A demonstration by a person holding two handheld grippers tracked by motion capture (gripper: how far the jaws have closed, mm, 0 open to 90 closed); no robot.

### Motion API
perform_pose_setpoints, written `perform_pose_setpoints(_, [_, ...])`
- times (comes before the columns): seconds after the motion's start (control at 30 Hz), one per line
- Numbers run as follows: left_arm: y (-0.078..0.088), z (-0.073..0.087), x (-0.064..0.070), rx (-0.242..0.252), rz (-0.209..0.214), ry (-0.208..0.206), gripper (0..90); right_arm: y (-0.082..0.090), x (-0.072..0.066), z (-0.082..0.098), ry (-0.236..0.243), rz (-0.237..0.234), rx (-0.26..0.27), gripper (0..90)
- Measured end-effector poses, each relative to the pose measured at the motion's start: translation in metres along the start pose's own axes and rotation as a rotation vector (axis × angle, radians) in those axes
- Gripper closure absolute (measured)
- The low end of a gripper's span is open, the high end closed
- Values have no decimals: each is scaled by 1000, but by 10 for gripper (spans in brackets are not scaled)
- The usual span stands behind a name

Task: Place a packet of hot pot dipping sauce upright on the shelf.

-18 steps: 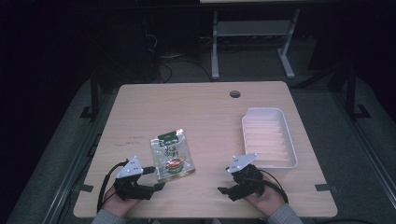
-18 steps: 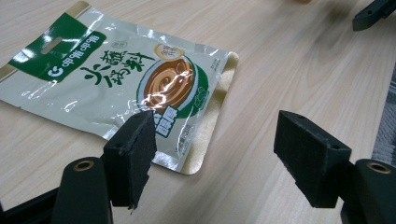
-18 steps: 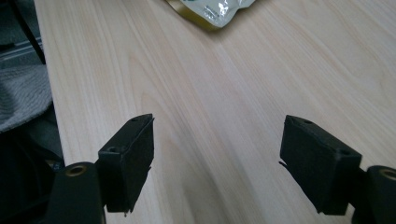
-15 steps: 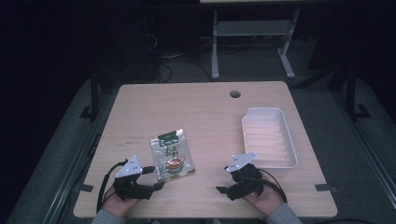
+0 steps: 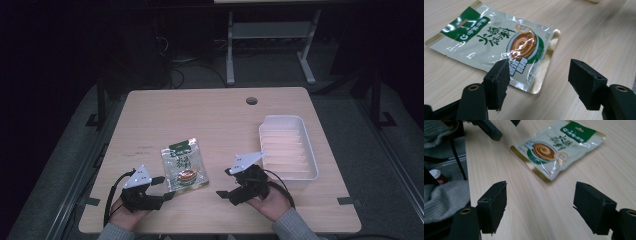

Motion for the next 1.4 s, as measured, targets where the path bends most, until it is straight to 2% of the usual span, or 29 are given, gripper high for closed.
perform_pose_setpoints(0.1, [2, -1, -2, 8, -2, 30, 383, -7, 1, -7, -17, -18, -25, 236])
perform_pose_setpoints(0.2, [4, -4, -5, 7, -17, 41, 404, -17, 2, -19, -40, -51, -49, 229])
perform_pose_setpoints(0.3, [6, -4, -8, 6, -32, 45, 430, -29, 6, -34, -36, -53, -67, 227])
perform_pose_setpoints(0.47, [4, -7, -14, 6, -45, 70, 500, -49, 15, -56, -23, -28, -108, 240])
perform_pose_setpoints(0.53, [2, -9, -16, 2, -46, 73, 508, -51, 17, -58, -23, -27, -111, 244])
perform_pose_setpoints(0.73, [-5, -11, -21, -26, -51, 81, 615, -76, 31, -74, -40, -21, -145, 277])
perform_pose_setpoints(0.87, [-7, -11, -24, -41, -54, 88, 650, -83, 34, -82, -41, -21, -153, 284])
perform_pose_setpoints(1.07, [-12, -10, -25, -67, -33, 110, 705, -98, 39, -96, -31, -19, -186, 283])
perform_pose_setpoints(1.27, [-20, -13, -27, -91, -21, 115, 764, -113, 50, -104, -44, -10, -220, 286])
perform_pose_setpoints(1.33, [-24, -14, -27, -99, -11, 117, 823, -120, 58, -106, -62, -12, -248, 293])
perform_pose_setpoints(1.4, [-28, -15, -28, -111, -5, 122, 834, -122, 60, -106, -66, -8, -255, 288])
Point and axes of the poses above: each handheld gripper's, and its own axes: y roughly backward along the jaws, z roughly out of its underside, x roughly to its right, the point moved 7 cm from there along -y, roughly forward along the jaws, and after that the axes turned 12 degrees about z, right-handed, at the moved point
